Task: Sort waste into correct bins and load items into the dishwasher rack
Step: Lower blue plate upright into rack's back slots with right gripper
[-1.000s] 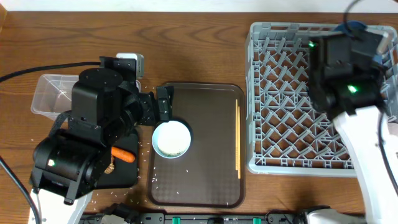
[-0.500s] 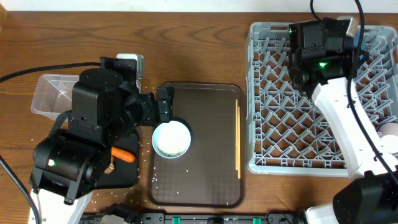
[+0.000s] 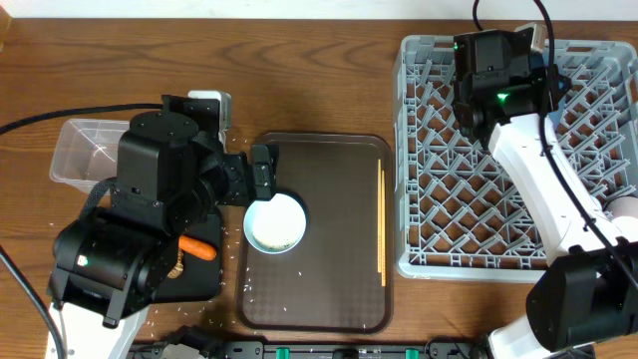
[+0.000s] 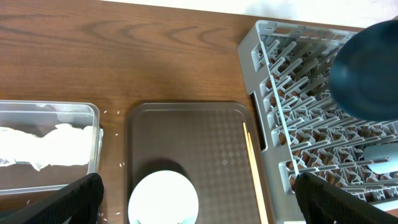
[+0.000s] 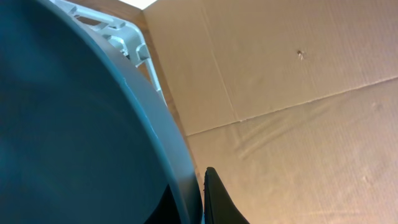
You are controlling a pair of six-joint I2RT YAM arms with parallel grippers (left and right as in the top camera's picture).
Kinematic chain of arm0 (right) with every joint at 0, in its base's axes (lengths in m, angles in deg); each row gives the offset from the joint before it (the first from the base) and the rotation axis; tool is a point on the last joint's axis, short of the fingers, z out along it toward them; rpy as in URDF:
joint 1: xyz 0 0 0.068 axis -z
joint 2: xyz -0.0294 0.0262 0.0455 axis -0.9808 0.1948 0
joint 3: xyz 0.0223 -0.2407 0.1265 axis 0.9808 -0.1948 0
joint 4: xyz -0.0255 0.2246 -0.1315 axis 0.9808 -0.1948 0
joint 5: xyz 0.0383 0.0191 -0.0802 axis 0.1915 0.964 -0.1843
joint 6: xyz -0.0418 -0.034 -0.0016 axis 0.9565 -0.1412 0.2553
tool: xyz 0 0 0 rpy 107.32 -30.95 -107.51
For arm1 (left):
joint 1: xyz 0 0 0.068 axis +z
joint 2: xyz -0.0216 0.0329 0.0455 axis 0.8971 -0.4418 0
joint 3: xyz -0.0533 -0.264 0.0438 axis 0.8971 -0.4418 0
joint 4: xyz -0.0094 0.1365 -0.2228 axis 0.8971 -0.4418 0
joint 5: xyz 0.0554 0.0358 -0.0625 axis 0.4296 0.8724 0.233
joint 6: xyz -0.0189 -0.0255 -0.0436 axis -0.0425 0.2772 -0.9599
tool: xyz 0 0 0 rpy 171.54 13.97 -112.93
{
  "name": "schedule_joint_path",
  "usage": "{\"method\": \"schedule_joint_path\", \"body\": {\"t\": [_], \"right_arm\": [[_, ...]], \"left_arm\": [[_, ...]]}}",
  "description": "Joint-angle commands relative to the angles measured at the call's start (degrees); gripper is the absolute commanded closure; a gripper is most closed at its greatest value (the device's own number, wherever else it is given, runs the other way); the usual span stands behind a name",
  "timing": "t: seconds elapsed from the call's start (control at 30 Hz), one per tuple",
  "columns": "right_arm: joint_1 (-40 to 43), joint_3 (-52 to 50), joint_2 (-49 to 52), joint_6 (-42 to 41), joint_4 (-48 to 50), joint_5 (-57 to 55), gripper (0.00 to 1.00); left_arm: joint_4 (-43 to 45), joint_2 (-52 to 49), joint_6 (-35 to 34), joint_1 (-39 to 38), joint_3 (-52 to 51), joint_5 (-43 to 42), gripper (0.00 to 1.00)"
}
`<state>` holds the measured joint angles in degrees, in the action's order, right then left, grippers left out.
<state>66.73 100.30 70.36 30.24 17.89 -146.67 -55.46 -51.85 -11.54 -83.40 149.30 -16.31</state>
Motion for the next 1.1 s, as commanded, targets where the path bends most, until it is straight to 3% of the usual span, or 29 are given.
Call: {"method": "schedule_joint_path", "body": {"t": [0.0,1.07], "right_arm": [[-0.42,0.39,0.79,2.36,0.28,-1.33,0.99],[-3.96,0.39,3.54,3.43,0.96,-9.62,0.99]], "left_arm": [[-0.20,-0.33,0.39,0.17,0.68,0.66,0.01],[-2.25,-0.35,1.25,0.17,0.52,0.68,0.00]]}}
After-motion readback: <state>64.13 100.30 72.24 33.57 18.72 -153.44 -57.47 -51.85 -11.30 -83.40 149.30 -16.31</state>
